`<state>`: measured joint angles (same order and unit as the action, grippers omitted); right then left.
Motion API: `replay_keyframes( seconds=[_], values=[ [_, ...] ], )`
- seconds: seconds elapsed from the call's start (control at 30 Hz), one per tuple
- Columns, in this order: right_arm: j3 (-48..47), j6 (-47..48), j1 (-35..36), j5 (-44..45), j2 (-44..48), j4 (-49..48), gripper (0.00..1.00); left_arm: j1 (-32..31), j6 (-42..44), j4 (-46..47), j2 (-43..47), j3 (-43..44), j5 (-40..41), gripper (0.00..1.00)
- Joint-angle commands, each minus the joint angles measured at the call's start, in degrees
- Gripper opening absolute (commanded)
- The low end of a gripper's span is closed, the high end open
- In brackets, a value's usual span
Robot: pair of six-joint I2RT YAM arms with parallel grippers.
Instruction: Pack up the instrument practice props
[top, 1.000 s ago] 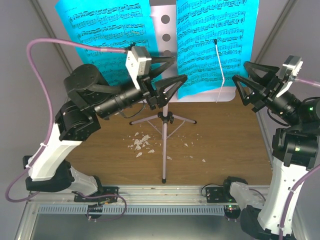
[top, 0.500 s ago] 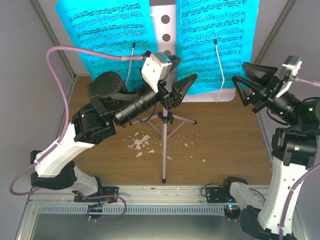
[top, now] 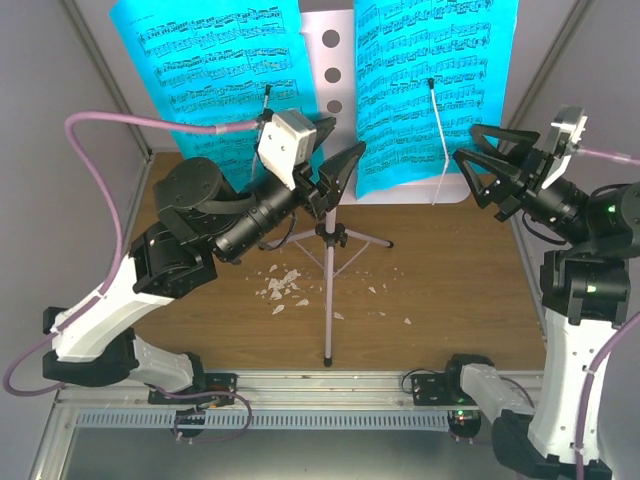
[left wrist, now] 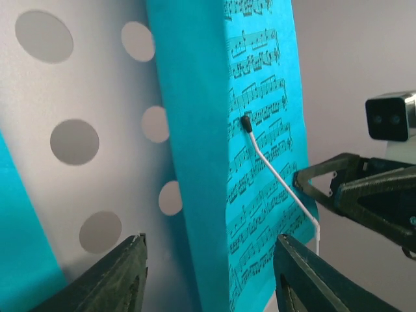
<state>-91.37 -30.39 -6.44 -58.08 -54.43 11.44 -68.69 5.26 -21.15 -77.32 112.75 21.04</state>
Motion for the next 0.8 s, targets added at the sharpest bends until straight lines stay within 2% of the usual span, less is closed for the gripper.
replay_keyframes(
  seconds=[0.0, 0.27, 0.53, 0.67, 0.77],
  values=[
    [0.25, 0.94, 4.07, 4.00, -0.86, 1.29, 0.56, -0.09, -0.46, 1.12, -2.69, 4.29, -0.81, 0.53],
    [-0.82, 5.70, 15.99, 13.68, -2.75, 4.52, 0.55, 3.66, -4.66, -3.24, -5.87, 9.16, -5.72, 0.52],
    [-1.48, 6.47, 20.05, 17.11, -4.17, 3.46, 0.47, 8.61, -7.82, -3.39, -6.67, 8.82, -13.70, 0.46],
    [-1.42, 6.74, 21.63, 18.32, -4.28, 2.27, 0.39, 9.85, -8.42, -2.12, -6.76, 8.16, -15.32, 0.33],
    [-1.28, 6.97, 22.04, 18.62, -4.31, 1.52, 0.27, 10.78, -8.92, -0.56, -6.23, 6.98, -16.61, 0.22]
  ],
)
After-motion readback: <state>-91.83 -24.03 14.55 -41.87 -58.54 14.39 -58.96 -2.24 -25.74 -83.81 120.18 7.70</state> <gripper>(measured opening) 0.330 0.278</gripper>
